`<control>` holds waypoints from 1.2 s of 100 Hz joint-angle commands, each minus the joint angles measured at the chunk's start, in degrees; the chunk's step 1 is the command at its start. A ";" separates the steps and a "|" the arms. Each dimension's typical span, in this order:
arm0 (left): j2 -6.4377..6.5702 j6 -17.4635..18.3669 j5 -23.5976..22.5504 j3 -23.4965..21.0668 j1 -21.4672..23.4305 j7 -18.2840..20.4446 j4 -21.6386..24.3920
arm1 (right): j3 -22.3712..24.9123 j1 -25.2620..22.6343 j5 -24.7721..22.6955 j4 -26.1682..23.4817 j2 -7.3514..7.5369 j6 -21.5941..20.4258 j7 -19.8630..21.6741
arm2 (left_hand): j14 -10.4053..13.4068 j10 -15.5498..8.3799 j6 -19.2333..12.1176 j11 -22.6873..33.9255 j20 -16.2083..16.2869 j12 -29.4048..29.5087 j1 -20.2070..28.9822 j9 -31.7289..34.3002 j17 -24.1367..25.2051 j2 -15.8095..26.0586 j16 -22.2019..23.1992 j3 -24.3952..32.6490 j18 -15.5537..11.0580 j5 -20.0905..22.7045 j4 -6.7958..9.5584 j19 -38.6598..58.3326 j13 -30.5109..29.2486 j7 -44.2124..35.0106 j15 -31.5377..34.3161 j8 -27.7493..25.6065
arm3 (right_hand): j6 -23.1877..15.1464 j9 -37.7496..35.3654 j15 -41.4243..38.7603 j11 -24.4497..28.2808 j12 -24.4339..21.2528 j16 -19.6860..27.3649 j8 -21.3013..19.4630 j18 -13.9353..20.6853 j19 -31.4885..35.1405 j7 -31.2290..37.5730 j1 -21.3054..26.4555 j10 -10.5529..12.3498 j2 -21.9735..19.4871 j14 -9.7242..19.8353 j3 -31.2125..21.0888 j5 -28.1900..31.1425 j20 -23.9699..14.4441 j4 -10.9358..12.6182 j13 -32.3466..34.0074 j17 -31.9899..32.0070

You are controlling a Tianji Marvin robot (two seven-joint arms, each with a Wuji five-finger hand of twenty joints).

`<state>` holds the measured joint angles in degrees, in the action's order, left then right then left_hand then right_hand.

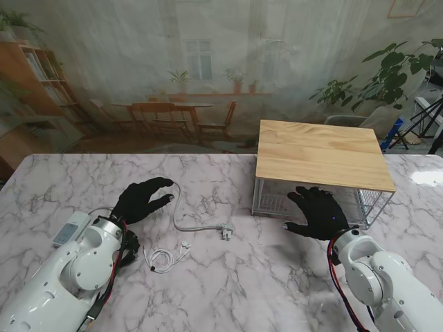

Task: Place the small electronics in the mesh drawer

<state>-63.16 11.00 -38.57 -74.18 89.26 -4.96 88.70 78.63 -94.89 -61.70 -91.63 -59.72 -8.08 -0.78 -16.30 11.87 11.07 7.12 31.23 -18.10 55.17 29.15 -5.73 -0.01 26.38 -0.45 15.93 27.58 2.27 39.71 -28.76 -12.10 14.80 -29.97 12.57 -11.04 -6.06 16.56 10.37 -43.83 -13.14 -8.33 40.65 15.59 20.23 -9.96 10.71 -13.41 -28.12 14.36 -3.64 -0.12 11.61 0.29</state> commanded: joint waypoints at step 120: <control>0.12 -0.59 -0.12 1.38 -0.77 1.59 -0.55 | -11.20 11.13 3.98 11.19 -0.91 7.51 -3.90 | 0.71 -0.71 -0.04 -0.08 0.72 -0.54 -0.81 -0.34 1.05 2.16 0.49 -0.66 0.18 0.12 -1.20 -1.27 1.60 0.88 -0.33 0.39 | -20.75 -20.25 -76.68 51.07 30.02 -46.12 -19.02 0.46 47.71 63.60 32.91 5.39 11.30 25.54 -28.47 7.07 -35.15 -12.65 24.10 -38.07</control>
<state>-63.04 10.61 -38.67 -73.04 88.60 -4.29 88.32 67.72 -82.63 -57.42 -79.78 -60.21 -0.28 -4.69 -16.30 11.85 11.07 7.12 31.23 -18.10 55.17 29.16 -5.73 -0.01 26.39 -0.44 15.93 27.58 2.27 39.70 -28.76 -12.10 14.80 -29.97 -5.71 -29.36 -70.76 63.91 39.56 -87.22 -30.44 -10.53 77.60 76.76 47.10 -3.68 22.59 4.28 -49.55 20.20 -35.06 -13.55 32.81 -32.30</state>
